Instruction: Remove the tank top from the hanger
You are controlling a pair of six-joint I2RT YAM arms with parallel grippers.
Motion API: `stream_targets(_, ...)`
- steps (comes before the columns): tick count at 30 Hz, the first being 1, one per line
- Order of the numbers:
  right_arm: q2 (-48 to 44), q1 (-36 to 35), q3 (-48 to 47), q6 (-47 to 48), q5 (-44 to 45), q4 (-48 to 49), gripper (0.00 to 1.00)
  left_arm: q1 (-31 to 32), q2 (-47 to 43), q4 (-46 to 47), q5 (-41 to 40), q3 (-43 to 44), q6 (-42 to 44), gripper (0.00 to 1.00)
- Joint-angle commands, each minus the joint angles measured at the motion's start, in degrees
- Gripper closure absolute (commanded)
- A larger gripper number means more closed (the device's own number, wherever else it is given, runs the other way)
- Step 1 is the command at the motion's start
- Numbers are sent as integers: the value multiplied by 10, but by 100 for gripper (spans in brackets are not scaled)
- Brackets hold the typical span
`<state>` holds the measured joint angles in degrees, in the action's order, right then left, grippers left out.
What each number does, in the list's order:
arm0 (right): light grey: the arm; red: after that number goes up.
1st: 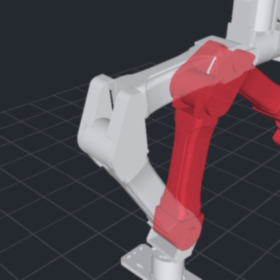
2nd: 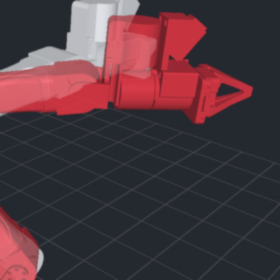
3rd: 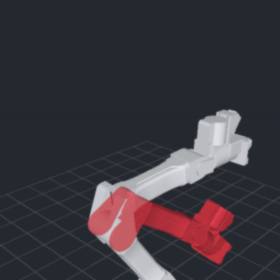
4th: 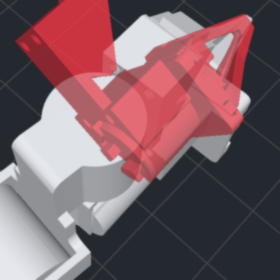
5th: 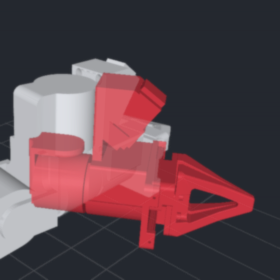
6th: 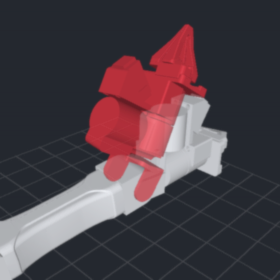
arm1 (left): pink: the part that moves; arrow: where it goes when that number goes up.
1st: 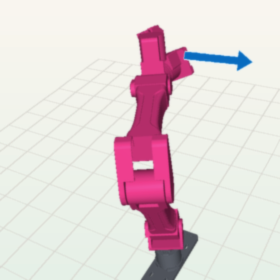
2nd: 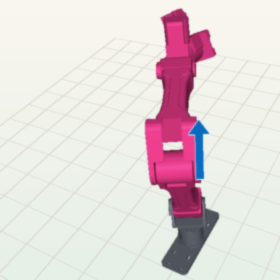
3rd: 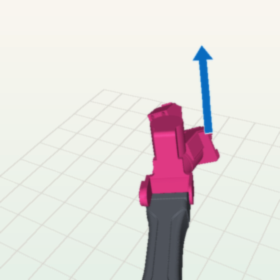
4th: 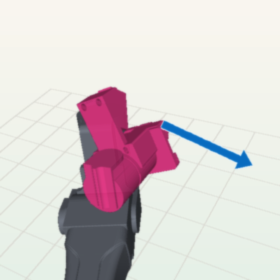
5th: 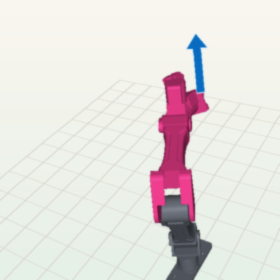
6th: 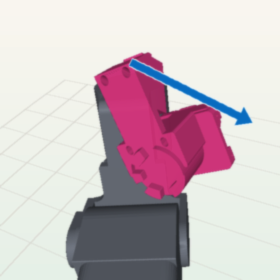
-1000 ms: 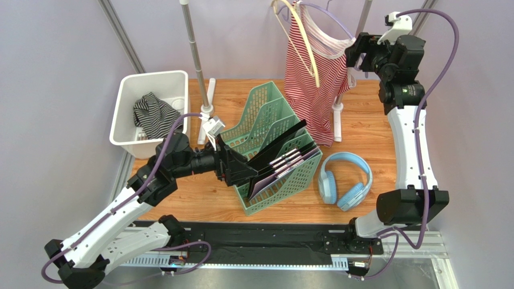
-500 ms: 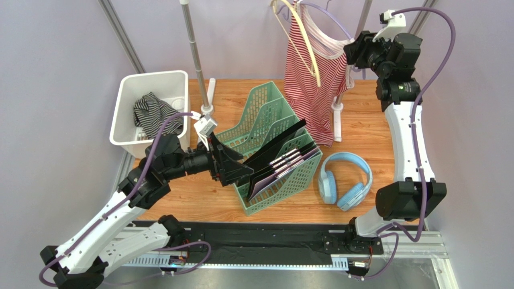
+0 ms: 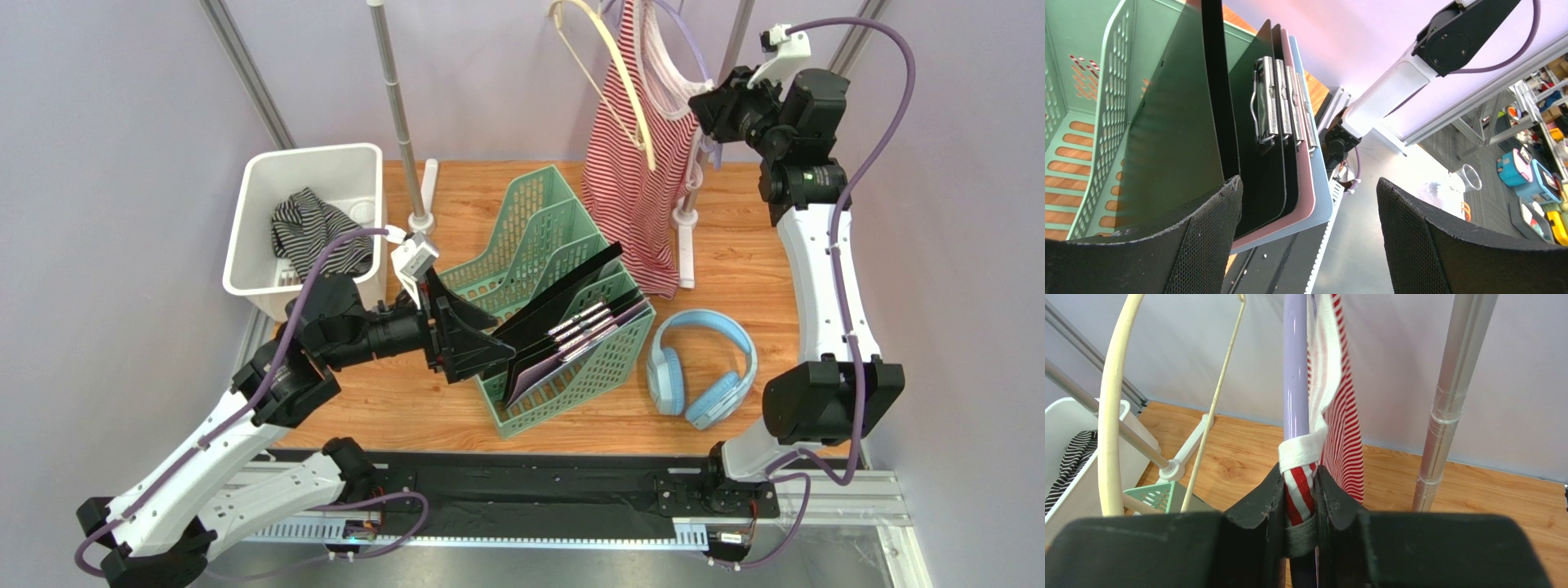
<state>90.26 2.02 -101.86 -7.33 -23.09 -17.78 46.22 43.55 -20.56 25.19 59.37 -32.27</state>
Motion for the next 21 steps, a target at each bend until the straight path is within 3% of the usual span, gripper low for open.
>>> stream_targets(1,-36,1,20,-20,-14,59,87,8,-2,12,4,21,-6,16)
stream_targets(6,-64,-2,25,-19,-9,60,99,13,0,17,5,25,-12,17)
stream_targets(21,-136,-11,5,-28,32,74,100,39,22,23,-8,29,-17,17)
